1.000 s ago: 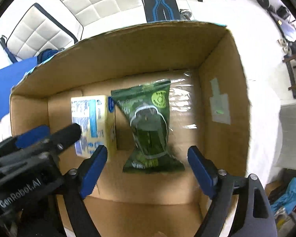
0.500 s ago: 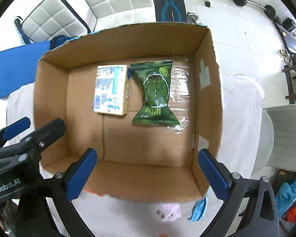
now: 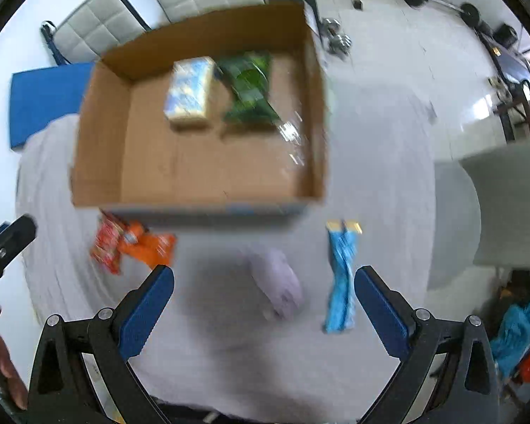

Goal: Organize soft objects
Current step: 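Grasp the lavender plush with the left tool while the right tool grasps the orange bag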

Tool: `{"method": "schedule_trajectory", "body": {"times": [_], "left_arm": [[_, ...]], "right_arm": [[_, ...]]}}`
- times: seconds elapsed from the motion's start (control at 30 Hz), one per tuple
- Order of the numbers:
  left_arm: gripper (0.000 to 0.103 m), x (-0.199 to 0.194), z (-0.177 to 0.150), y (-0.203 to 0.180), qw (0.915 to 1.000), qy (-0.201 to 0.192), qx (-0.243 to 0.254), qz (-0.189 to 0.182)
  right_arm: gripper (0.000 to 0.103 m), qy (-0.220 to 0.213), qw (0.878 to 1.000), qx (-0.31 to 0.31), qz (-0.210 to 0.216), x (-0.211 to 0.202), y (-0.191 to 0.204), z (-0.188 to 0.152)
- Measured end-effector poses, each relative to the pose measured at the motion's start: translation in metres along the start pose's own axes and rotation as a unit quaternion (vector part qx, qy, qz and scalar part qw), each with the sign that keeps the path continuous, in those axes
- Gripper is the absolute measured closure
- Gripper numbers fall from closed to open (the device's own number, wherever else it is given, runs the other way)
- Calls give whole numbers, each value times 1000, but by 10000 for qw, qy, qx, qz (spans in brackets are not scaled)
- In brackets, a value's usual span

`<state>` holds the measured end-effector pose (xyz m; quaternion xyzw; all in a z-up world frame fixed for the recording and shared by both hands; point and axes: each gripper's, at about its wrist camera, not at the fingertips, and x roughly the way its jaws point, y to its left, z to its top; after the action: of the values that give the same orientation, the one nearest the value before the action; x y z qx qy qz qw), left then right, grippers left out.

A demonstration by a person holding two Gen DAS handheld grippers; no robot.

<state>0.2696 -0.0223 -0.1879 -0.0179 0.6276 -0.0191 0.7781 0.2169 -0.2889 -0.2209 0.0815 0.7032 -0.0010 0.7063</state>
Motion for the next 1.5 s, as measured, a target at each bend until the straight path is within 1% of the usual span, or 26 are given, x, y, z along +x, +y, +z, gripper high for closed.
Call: {"method": "schedule_trajectory", "body": {"times": [0.03,0.13,0.17,0.3,0.37,0.4,0.5,0.53,0.57,0.6,0.67,0.77,0.8,0.83,0.87,0.93,0.97,1.1,1.23,1.3,1.37,1.47,1.5], "left_arm": [[2,1,-9,2,9999,85,-65,-40],[2,16,-44,-4,9980,380,-345,-357],[2,25,-53,-12,9971,521,-322,-448],[2,72,-77,-60,9924,1117,12,-511],[2,92,-82,-79,9889,1353,127,-595],[2,103,-83,-89,9871,1454,151,-651],[2,133,-86,-116,9812,1716,168,-866],[2,143,-85,-125,9800,1782,190,-858],[2,152,-85,-134,9786,1844,242,-877],[4,161,-85,-141,9772,1896,264,-915],[4,180,-83,-153,9753,2036,287,-808],[4,203,-85,-166,9718,2210,353,-746],[10,208,-86,-170,9706,2259,397,-731],[21,215,-89,-175,9689,2323,465,-712],[28,220,-92,-178,9672,2388,531,-684],[57,227,-99,-182,9642,2484,684,-622],[61,229,-103,-183,9635,2500,757,-583],[66,215,-117,-169,9695,2229,946,-373],[69,194,-129,-131,9774,1961,758,-242],[69,184,-136,-101,9811,1853,500,-238],[70,175,-141,-76,9846,1717,276,-154],[70,161,-148,-34,9887,1497,-105,-11],[70,156,-152,-15,9893,1425,-294,21]], "right_arm": [[0,45,10000,81,-10,4,-9,-9],[0,240,9990,370,-118,24,-41,-31],[0,296,9983,476,-138,32,-52,-38],[0,480,9953,827,-113,62,-89,-56],[0,531,9938,973,-116,76,-103,-60],[0,538,9929,1055,-53,82,-110,-63],[3,534,9904,1274,-34,94,-128,-69],[11,519,9897,1336,-2,97,-134,-70],[15,532,9891,1375,-24,100,-141,-72],[16,549,9885,1412,-26,101,-146,-72],[17,572,9870,1499,97,107,-155,-72],[17,570,9866,1523,106,110,-164,-71],[17,572,9868,1513,114,110,-167,-72],[17,573,9868,1512,111,111,-169,-72],[17,584,9869,1503,104,112,-171,-72],[17,610,9874,1454,82,114,-172,-72],[17,623,9878,1429,64,115,-173,-72],[17,649,9900,1251,77,115,-161,-73],[17,662,9931,938,251,117,-128,-71],[17,639,9953,629,357,117,-102,-68],[17,596,9971,258,407,115,-73,-65],[17,471,9966,-517,441,114,-11,-58],[17,457,9956,-703,429,115,5,-55]]}}
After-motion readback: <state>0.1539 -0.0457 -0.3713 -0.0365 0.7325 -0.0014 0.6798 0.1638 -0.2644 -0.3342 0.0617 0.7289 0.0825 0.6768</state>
